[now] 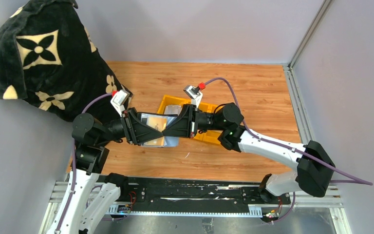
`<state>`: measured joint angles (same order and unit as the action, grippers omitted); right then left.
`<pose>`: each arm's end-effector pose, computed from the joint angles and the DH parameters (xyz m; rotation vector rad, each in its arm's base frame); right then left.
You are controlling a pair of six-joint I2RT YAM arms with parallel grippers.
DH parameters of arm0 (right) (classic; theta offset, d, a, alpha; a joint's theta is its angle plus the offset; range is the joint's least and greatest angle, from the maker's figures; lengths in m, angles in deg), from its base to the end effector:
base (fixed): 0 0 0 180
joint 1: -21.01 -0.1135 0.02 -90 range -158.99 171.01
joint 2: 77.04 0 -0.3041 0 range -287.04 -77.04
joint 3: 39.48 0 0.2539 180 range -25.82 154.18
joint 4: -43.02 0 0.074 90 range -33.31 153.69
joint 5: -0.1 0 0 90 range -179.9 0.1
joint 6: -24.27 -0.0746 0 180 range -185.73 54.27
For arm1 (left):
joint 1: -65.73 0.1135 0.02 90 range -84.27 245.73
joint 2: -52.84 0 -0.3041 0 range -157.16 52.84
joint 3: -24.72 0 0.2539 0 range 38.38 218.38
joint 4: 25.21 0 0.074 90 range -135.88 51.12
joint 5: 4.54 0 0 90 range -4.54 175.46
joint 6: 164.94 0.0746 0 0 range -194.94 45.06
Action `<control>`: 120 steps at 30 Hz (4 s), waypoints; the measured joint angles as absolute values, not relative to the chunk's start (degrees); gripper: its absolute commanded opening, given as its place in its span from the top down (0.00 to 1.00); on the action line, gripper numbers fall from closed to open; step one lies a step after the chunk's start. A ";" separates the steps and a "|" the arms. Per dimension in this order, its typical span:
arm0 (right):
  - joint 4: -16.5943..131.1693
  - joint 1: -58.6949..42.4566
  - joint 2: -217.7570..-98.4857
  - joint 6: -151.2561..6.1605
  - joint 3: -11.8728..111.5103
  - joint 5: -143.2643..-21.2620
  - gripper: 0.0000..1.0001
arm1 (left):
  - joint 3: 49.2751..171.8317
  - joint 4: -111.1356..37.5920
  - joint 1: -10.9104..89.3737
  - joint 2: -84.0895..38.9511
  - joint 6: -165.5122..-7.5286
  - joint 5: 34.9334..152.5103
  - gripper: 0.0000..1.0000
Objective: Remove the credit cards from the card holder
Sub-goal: Remove the credit card from the card holder.
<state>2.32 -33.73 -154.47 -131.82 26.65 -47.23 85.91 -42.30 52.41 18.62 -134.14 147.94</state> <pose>0.1406 0.2864 0.4238 -0.7293 1.3667 2.1650 0.0837 -0.0878 0.4183 0.3951 1.7299 -1.7160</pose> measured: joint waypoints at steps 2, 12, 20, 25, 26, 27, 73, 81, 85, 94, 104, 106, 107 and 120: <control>1.86 -33.73 -154.38 -131.93 26.67 -47.21 1.00 | 85.26 -40.09 52.43 18.53 -136.87 148.05 0.70; 0.51 -33.34 -151.69 -132.43 24.47 -47.49 1.00 | 85.56 -34.71 52.43 18.18 -142.90 148.29 0.73; 7.02 -33.34 -148.33 -129.81 23.94 -48.43 1.00 | 85.74 -34.19 52.43 17.96 -143.91 148.55 0.75; 13.80 -33.34 -145.16 -126.00 23.94 -50.22 1.00 | 85.96 -34.21 52.43 17.68 -144.13 148.90 0.78; 14.93 -33.34 -144.63 -125.50 23.94 -50.77 1.00 | 85.96 -34.19 52.43 17.57 -144.15 148.90 0.79; 15.59 -33.34 -144.37 -125.13 23.94 -51.10 1.00 | 85.96 -34.23 52.43 17.51 -144.15 148.90 0.80; 9.45 -32.97 -144.37 -131.18 21.78 -55.08 1.00 | 87.90 -39.41 52.45 17.16 -138.56 146.96 0.90; 6.56 -32.42 -142.78 -132.21 18.87 -55.60 0.77 | 88.27 -39.87 52.45 16.96 -138.60 147.06 0.90; 6.21 -32.36 -143.34 -132.32 18.87 -55.60 0.62 | 88.43 -39.80 52.47 17.13 -138.60 147.11 0.90; 6.08 -32.40 -145.00 -132.41 20.38 -55.58 0.55 | 88.82 -39.80 52.47 17.24 -138.51 147.15 0.90; 5.40 -33.32 -146.05 -132.45 21.58 -55.51 0.72 | 91.66 -45.27 52.47 17.05 -133.77 145.77 0.92; 5.36 -33.41 -146.05 -132.34 21.67 -55.47 0.82 | 92.01 -46.23 52.45 17.00 -132.68 145.40 0.92; 5.40 -33.41 -146.05 -132.45 21.71 -55.47 0.88 | 92.12 -47.00 52.45 16.94 -131.98 145.18 0.92; 7.81 -33.34 -142.69 -131.77 20.20 -56.01 1.00 | 93.80 -51.45 52.41 15.71 -128.70 144.57 0.92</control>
